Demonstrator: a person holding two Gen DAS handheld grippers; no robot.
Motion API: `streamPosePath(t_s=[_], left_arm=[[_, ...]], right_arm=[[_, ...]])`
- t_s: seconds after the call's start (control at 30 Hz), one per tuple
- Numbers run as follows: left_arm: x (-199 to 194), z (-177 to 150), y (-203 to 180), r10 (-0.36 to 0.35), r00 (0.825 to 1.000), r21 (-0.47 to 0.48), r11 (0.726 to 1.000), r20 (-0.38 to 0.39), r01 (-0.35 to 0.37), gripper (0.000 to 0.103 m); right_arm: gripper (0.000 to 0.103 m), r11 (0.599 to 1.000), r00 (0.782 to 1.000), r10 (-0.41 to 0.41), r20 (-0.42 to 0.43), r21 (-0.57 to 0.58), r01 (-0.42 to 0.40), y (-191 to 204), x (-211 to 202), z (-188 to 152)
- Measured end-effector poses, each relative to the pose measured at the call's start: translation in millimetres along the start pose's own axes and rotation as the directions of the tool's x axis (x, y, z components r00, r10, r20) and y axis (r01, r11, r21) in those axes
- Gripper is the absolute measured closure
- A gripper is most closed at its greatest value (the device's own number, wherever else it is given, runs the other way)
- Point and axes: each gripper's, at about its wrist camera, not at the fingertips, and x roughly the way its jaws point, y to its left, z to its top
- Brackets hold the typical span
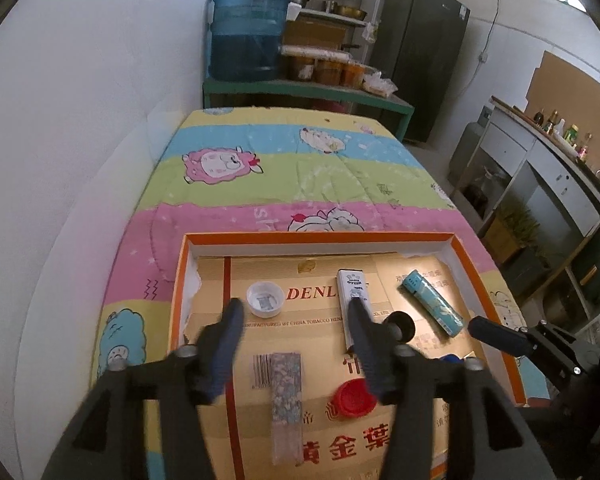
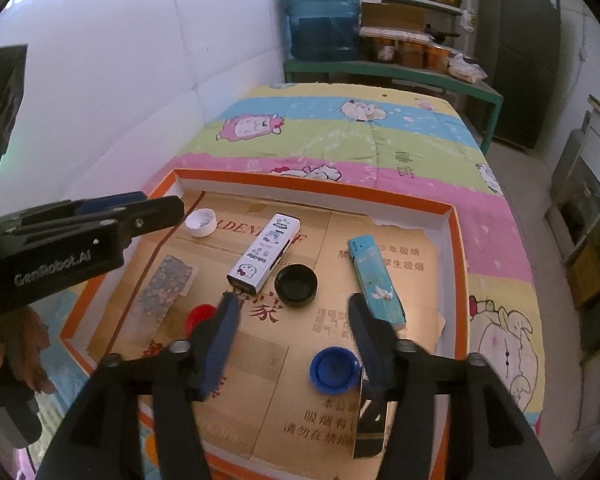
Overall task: Organize rigid objects
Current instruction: 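Withdraw both grippers from the tray toward the two orange caps on the quilt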
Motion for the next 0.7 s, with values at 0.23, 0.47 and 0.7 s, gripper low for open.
streamPosePath(t_s=[0.23,0.47,0.7], left_arm=[[-29,-11,-1,-0.001,0.999,0.006,1.0,0.051,0.001,0.044],[-67,-25,-9,0.016,0.992,0.031,0.999,0.125,-0.02,0.044],[-101,-46,-13,0.053,0.98,0.031,0.998,0.192,-0.06,0.044]], right_arm=[[0.035,0.999,0.999,-0.028,0.044,0.021,0.027,2,-28,-10],[0.033,0.998,0.995,-0.064,0.072,0.028,0.062,8,-55,-23],[0.033,0.997,0.992,-0.079,0.097,0.032,0.076,22,-81,-42]])
